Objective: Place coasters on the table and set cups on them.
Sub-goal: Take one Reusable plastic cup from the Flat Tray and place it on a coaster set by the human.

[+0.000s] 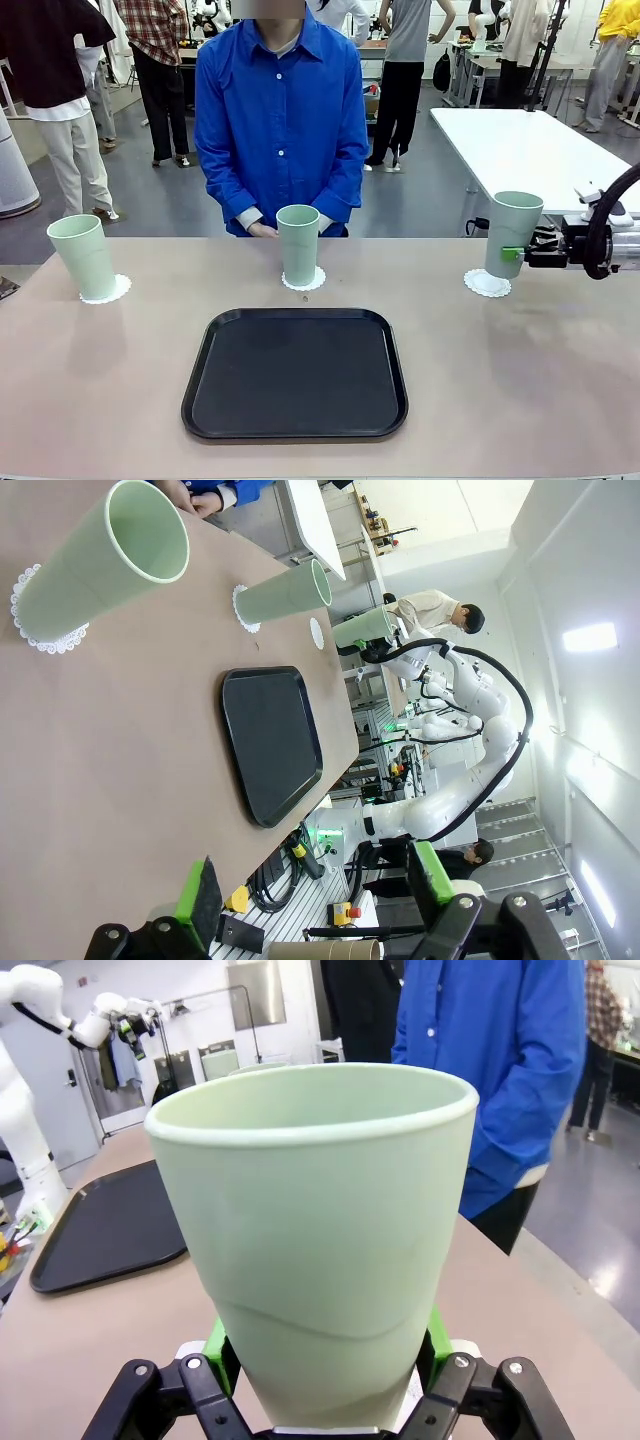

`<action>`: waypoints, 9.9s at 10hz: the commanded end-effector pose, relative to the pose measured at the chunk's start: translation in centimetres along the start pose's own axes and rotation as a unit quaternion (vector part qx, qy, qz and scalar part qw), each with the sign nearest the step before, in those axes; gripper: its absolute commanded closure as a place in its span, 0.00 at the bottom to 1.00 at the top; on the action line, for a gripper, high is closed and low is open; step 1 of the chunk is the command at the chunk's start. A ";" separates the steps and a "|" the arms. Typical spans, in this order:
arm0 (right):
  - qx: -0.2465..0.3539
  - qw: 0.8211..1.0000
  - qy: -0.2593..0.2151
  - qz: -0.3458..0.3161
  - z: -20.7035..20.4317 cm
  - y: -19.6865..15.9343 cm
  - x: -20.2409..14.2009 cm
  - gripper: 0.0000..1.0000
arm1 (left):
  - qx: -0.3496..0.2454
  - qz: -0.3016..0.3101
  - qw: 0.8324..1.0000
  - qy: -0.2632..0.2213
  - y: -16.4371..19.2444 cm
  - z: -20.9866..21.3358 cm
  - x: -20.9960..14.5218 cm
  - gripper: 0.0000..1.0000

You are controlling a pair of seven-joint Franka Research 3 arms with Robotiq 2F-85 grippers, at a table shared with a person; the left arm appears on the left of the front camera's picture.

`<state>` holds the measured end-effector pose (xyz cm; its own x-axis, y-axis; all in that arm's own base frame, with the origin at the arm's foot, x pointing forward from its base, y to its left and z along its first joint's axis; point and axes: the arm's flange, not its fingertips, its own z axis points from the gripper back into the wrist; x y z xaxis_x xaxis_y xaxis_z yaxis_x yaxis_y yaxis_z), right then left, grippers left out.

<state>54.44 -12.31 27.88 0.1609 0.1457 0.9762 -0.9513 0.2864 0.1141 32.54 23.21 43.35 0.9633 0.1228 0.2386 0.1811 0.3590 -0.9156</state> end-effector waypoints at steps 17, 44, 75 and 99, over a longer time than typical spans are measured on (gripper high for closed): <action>0.039 0.998 -0.024 0.044 -0.4 -3.0 -4.1 0.18 | -0.005 -0.004 1.000 0.000 -0.1 0.2 -0.2 0.00; 0.072 0.997 -0.027 0.011 -0.9 -5.3 -5.8 0.00 | -0.005 -0.004 1.000 0.000 -0.1 0.2 -0.2 0.00; -0.249 0.851 0.459 -0.056 -0.6 19.5 21.1 0.00 | -0.005 -0.004 1.000 0.000 -0.1 0.2 -0.2 0.00; -0.238 0.781 0.459 -0.350 4.0 22.0 17.3 0.00 | -0.005 -0.004 1.000 0.000 -0.1 0.2 -0.2 0.00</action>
<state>35.49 -7.00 48.15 0.9203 0.3612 0.1503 -0.3891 0.8852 0.2551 32.54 23.20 43.36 0.9635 0.1225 0.2382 0.1806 0.3594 -0.9155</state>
